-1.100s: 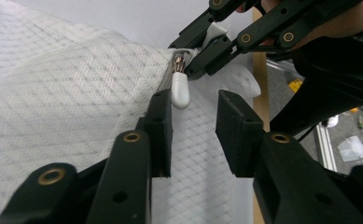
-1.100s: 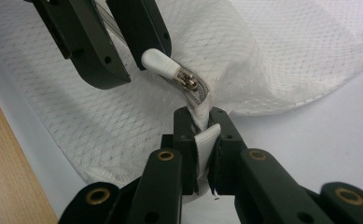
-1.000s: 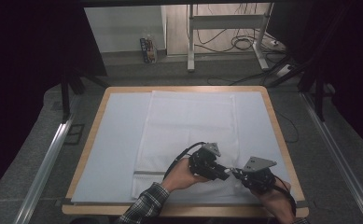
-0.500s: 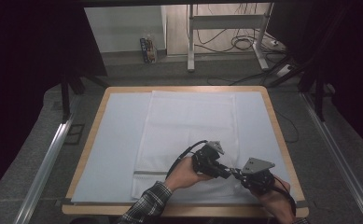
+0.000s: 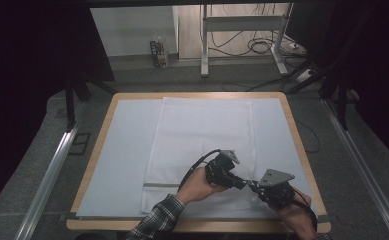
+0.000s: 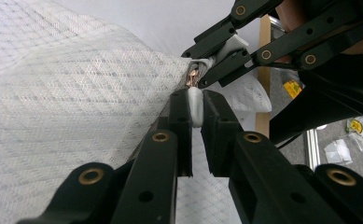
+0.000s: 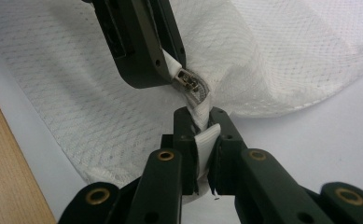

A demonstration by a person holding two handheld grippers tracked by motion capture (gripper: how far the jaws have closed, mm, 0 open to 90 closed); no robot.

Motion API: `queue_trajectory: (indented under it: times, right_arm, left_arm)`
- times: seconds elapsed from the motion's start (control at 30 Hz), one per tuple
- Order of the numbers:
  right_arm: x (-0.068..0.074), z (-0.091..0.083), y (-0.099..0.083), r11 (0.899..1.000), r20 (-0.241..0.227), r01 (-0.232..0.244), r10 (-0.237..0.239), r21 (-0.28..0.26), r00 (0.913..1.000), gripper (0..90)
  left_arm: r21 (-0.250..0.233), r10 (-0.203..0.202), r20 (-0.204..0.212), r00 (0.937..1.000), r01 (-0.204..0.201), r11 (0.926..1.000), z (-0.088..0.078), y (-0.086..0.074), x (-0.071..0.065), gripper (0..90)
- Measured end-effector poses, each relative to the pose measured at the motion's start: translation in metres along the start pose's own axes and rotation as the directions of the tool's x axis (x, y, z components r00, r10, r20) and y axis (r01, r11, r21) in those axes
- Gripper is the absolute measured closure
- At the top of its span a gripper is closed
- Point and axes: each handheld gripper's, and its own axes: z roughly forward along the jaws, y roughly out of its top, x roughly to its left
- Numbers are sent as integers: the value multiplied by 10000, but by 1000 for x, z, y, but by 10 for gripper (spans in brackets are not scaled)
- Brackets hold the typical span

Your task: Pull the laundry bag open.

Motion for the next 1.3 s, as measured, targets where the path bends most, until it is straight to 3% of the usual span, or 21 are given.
queue_trajectory:
  times: [0.17, 0.33, 0.63, 0.9, 1.0, 1.07, 1.17, 1.3]
  right_arm:
    - [-1, 1, 0, 10000, -1, -40, 40, 82, 10000, 820]
    - [-1, 1, -1, 9999, -2, -23, 23, 142, 10000, 820]
    - [-1, 1, -1, 9999, -52, -62, 63, 106, 10000, 810]
    - [-4, 4, -1, 10000, 69, 20, -19, -81, 10000, 635]
    - [-5, 8, 1, 9992, -31, 371, -371, -136, 9993, 609]
    - [-6, 10, 2, 9982, -84, 581, -582, -130, 9983, 633]
    - [-4, 11, 3, 9974, -295, 716, -717, -57, 9970, 784]
    - [-3, 11, 4, 9980, -308, 627, -623, 122, 9976, 833]
  left_arm:
    - [156, 161, 146, 9998, -163, 9997, 0, 0, 0, 847]
    - [144, 0, 402, 9992, -6, 9999, 2, -1, 3, 867]
    - [36, 79, 281, 9996, -80, 10000, 2, -4, 2, 873]
    - [98, 232, 354, 9991, -236, 9997, 1, -4, 2, 872]
    - [78, 226, 456, 9987, -230, 9997, 2, -4, 2, 872]
    - [117, 218, 489, 9986, -224, 9997, 2, -3, 3, 871]
    - [71, 143, 481, 9987, -147, 9999, 1, -3, 4, 870]
    - [-35, 168, 323, 9993, -167, 9999, 1, -4, 3, 871]
